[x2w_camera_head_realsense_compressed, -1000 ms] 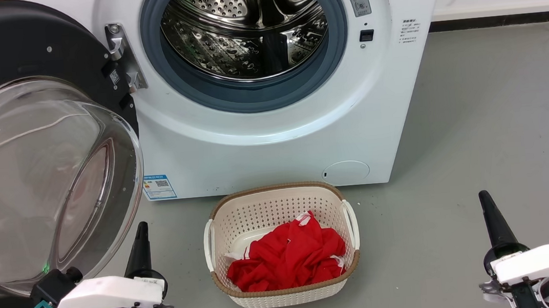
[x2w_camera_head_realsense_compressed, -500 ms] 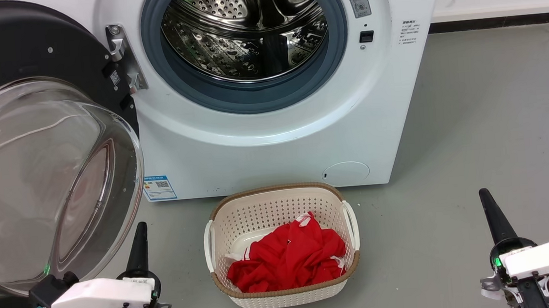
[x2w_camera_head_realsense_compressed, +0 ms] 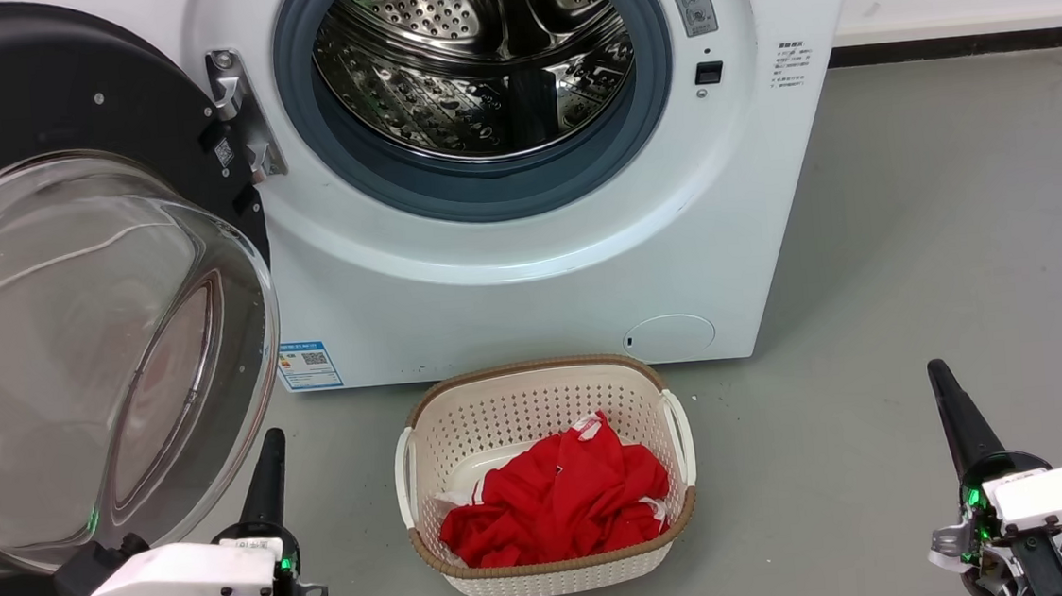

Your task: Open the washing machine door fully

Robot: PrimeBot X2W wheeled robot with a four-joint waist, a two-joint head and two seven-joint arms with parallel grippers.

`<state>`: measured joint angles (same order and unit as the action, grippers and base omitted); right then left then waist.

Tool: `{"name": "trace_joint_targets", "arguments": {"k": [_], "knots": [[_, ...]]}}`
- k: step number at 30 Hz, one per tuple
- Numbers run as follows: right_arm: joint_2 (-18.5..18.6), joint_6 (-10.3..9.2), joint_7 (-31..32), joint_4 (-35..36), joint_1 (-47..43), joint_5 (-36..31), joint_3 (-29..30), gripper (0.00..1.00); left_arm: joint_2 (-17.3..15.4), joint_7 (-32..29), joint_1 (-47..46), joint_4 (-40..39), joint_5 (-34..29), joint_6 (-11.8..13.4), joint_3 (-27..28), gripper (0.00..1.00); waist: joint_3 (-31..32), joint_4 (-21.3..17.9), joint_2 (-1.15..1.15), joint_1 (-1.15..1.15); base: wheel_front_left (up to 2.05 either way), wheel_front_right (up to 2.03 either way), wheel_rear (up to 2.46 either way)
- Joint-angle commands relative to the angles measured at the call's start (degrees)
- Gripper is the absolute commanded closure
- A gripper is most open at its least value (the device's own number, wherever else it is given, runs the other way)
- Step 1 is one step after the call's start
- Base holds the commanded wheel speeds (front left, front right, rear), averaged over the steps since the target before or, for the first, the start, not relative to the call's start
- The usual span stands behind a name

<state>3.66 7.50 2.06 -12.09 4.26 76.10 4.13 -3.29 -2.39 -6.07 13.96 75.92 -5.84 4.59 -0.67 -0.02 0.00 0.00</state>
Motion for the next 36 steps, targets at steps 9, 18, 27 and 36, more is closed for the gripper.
{"name": "trace_joint_targets", "arguments": {"k": [9,18,27,36], "knots": [[0.23,-0.01,1.06,-0.50,1.26,5.32,0.48,1.00,0.09,-1.39,-0.40,-0.15,5.06,-0.75,0.79,1.00,0.12,0.01,0.00,0.00,0.00,0.00,0.00],[0.15,-0.01,2.00,-1.02,1.74,9.52,0.81,1.00,0.22,-2.44,-0.35,-0.05,9.09,-1.12,1.23,1.00,0.24,0.01,0.00,0.00,0.00,0.00,0.00],[0.07,-0.02,2.95,-1.51,1.95,13.42,1.15,1.00,0.34,-3.43,-0.30,0.05,12.81,-1.43,1.70,1.00,0.36,0.02,0.00,0.00,0.00,0.00,0.00],[-0.03,-0.02,3.71,-1.98,2.18,17.05,1.46,1.00,0.47,-4.29,-0.25,0.15,16.31,-1.80,2.13,1.00,0.48,0.02,0.00,0.00,0.00,0.00,0.00]]}}
